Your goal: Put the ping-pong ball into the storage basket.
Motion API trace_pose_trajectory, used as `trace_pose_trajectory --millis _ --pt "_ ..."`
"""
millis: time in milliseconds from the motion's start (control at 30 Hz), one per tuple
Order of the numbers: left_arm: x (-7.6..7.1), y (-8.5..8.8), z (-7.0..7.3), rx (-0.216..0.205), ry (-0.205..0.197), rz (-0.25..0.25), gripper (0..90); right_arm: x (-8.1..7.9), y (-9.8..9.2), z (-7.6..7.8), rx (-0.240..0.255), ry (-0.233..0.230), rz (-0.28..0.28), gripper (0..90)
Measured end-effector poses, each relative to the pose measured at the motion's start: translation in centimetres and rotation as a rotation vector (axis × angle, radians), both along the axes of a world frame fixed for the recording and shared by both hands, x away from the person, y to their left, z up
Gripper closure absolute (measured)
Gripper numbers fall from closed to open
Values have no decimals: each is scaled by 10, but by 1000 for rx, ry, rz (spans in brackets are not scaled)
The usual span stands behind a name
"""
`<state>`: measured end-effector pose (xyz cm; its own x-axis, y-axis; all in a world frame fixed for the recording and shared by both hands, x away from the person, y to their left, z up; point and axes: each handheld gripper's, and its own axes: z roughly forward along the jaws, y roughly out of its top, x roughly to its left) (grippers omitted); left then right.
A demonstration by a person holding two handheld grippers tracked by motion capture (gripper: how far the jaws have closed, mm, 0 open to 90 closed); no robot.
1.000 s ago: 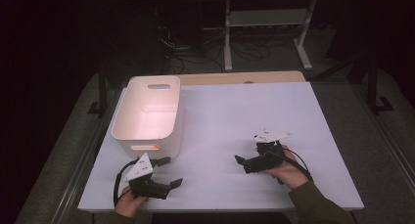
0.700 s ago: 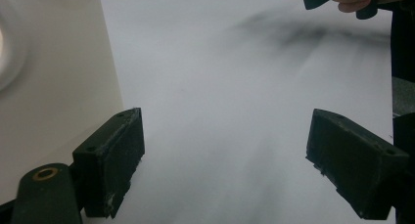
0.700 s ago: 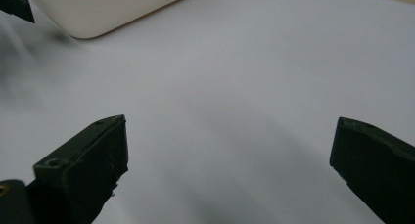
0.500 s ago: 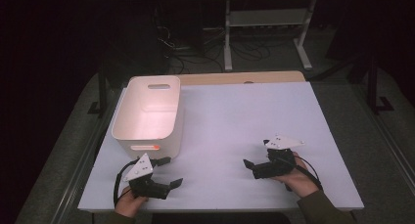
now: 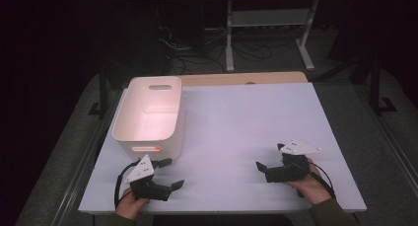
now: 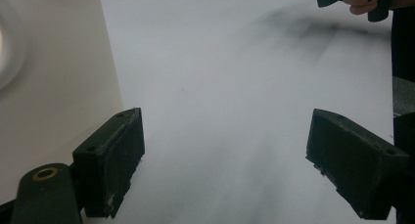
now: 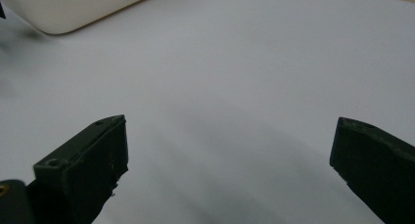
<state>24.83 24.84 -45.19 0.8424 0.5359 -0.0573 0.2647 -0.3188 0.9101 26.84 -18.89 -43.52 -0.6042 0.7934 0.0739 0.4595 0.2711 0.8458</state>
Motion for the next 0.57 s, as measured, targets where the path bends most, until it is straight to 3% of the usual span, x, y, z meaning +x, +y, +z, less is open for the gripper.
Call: trace_pose_trajectory --millis 267,567 --pt "0 0 0 1 -3 -2 141 1 -8 -5 -9 -16 -9 5" --pt "0 0 0 -1 -1 -1 141 3 -10 -12 -52 14 -16 5"
